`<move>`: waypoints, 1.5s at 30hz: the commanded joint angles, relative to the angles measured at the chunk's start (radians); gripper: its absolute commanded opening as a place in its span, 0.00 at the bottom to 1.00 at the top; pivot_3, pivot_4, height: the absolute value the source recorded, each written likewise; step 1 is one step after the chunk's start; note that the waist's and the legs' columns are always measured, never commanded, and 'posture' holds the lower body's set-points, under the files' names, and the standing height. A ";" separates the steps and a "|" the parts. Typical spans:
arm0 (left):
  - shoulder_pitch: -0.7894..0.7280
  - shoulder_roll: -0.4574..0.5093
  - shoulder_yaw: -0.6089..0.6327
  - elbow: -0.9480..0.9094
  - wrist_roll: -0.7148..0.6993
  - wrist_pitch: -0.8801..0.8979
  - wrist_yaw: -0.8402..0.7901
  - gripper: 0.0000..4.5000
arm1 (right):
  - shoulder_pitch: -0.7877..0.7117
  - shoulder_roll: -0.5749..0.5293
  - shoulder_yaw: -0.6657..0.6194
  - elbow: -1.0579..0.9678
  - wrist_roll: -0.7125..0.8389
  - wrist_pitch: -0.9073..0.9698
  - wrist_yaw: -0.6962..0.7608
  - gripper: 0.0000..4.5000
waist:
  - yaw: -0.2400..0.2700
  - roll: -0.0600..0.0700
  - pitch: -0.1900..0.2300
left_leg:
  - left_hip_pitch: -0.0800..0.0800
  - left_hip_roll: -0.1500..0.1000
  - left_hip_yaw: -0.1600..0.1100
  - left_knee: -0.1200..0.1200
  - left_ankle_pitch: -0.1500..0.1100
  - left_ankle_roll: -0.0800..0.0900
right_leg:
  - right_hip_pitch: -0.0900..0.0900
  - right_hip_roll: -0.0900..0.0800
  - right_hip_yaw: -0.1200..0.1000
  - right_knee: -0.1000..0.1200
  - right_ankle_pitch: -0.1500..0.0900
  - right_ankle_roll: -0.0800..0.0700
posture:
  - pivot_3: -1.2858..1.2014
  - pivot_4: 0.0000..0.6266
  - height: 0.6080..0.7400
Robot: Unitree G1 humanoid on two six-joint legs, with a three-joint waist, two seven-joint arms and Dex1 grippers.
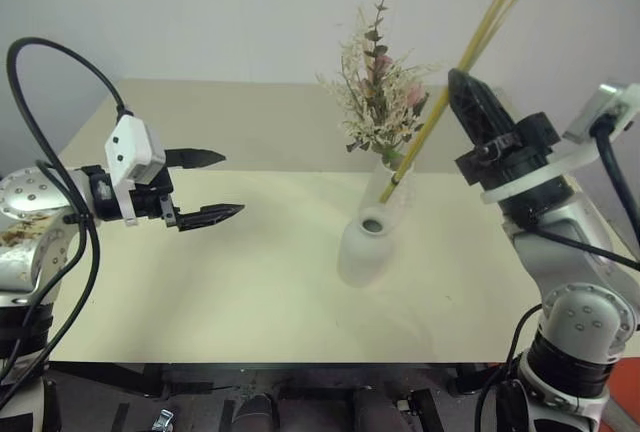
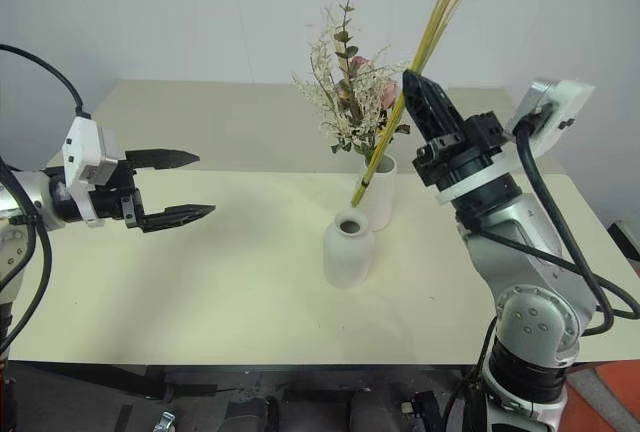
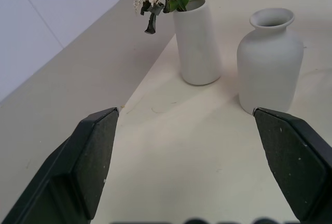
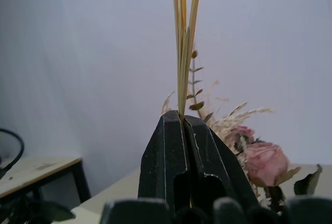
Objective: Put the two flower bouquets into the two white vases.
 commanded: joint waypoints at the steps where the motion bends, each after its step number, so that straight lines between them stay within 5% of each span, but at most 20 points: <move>1: -0.005 0.020 0.037 -0.025 -0.005 -0.012 0.005 1.00 | 0.018 -0.012 0.008 -0.028 0.020 -0.036 0.034 0.01 | 0.000 0.000 0.000 | 0.000 0.000 0.000 0.000 0.000 0.000 | 0.000 0.000 0.000 0.000 0.000 0.000 | 0.52 0.24 1.00; 13: 0.012 0.031 0.054 -0.040 -0.014 -0.001 0.005 1.00 | 0.081 0.016 0.110 0.017 -0.124 -0.122 0.104 0.01 | -0.001 0.000 0.000 | 0.001 0.000 0.000 0.000 0.000 0.000 | 0.000 0.000 0.000 0.001 0.000 0.001 | 0.52 0.24 1.00; 21: 0.018 0.030 0.063 -0.049 -0.019 -0.006 0.005 1.00 | 0.151 0.013 0.144 0.008 -0.135 -0.164 0.226 0.55 | 0.001 0.000 0.000 | 0.001 0.000 0.000 0.000 0.000 0.000 | 0.000 0.000 0.000 0.001 -0.001 0.001 | 0.52 0.24 1.00; 27: 0.013 0.031 0.061 -0.038 -0.016 -0.010 0.004 1.00 | 0.282 -0.111 0.092 -0.058 -0.028 -0.108 0.319 0.99 | 0.010 0.000 0.000 | 0.001 0.000 0.000 0.000 0.000 0.000 | 0.001 0.000 0.000 0.000 -0.001 0.001 | 0.52 0.24 1.00; 30: 0.011 0.035 0.061 -0.034 -0.017 -0.011 0.000 1.00 | 0.355 -0.196 0.030 -0.065 -0.005 -0.110 0.378 0.99 | 0.016 0.000 0.000 | 0.001 0.000 0.000 0.000 0.000 0.000 | 0.001 0.000 0.000 0.000 -0.001 0.001 | 0.52 0.24 1.00; 38: 0.028 0.059 0.086 -0.028 -0.021 -0.013 -0.014 1.00 | 0.577 -0.565 -0.321 0.115 -0.050 -0.129 0.841 0.99 | 0.025 -0.001 0.000 | 0.003 0.000 0.001 0.003 0.000 0.000 | 0.005 -0.001 0.000 0.000 -0.005 -0.004 | 0.52 0.24 1.00; 45: 0.087 0.076 0.137 -0.064 -0.028 -0.002 -0.003 1.00 | 0.600 -0.719 -0.514 0.351 -0.168 -0.149 1.025 0.99 | 0.022 -0.001 0.000 | 0.005 0.000 0.001 0.005 0.000 0.000 | 0.006 -0.001 0.000 0.000 -0.005 -0.004 | 0.52 0.24 1.00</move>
